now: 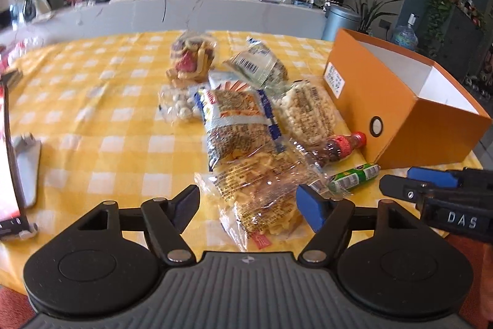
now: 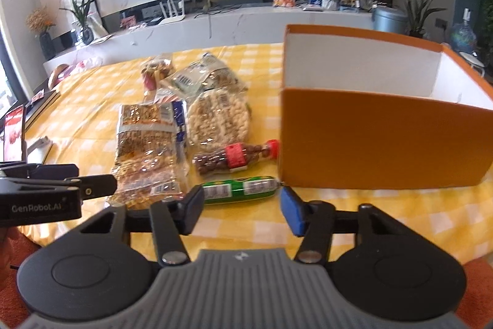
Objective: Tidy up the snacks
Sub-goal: 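Move both tools down toward the snack pile beside the orange box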
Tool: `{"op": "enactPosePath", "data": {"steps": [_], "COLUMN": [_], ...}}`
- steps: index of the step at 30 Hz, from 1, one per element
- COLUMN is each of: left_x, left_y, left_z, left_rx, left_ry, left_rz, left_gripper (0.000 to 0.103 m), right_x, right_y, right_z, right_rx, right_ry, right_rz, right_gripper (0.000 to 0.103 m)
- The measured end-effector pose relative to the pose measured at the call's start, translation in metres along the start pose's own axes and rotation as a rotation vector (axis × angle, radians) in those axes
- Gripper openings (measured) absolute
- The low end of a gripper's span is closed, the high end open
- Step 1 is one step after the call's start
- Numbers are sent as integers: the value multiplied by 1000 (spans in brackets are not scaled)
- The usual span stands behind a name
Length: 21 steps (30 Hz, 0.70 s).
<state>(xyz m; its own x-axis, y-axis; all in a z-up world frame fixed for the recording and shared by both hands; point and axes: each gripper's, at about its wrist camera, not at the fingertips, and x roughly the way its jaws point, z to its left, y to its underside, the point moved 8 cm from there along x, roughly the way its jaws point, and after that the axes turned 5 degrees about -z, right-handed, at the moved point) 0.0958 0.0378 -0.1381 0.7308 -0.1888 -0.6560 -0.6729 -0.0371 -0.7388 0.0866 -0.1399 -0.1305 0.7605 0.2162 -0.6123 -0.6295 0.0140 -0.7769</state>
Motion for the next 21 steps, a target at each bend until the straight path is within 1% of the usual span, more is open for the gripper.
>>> {"op": "enactPosePath", "data": {"steps": [1,3,5,6,7,9,12,14,15,16,17,18,19,21], "left_x": [3,10,14,17,20,26,36,41,44,46,47,48,50,53], "left_y": [1,2,2,2,3,3,5,5,5,3,2,1,0,-2], "left_z": [4,11,13,12,11,11,12,12,11,10,9,8,7,5], "left_rx": [-24,-81,-124,-138,-148,-180,-242,-281,-291,-300,-310,-326,-340,-371], "left_ry": [3,17,40,57,72,91,92,80,64,47,36,22,11,-19], "left_rz": [14,42,50,55,63,84,130,161,173,184,194,208,222,260], "left_gripper": [85,86,88,90,90,91,91,93,95,95,95,97,97,97], "right_x": [4,12,19,23,27,34,43,48,50,51,52,52,53,53], "right_y": [0,-1,-1,-2,-2,-3,-2,-2,0,1,2,2,3,4], "right_z": [4,13,21,24,27,31,33,34,33,34,35,37,40,45], "right_rx": [-7,-24,-43,-54,-62,-69,-90,-110,-120,-127,-133,-150,-172,-209], "right_ry": [-12,-35,-49,-54,-58,-63,-65,-60,-60,-65,-70,-68,-68,-72], "right_rz": [7,16,22,25,32,46,57,63,67,72,72,62,57,49], "right_gripper": [45,43,42,38,32,29,26,26,26,24,24,23,20,19]}}
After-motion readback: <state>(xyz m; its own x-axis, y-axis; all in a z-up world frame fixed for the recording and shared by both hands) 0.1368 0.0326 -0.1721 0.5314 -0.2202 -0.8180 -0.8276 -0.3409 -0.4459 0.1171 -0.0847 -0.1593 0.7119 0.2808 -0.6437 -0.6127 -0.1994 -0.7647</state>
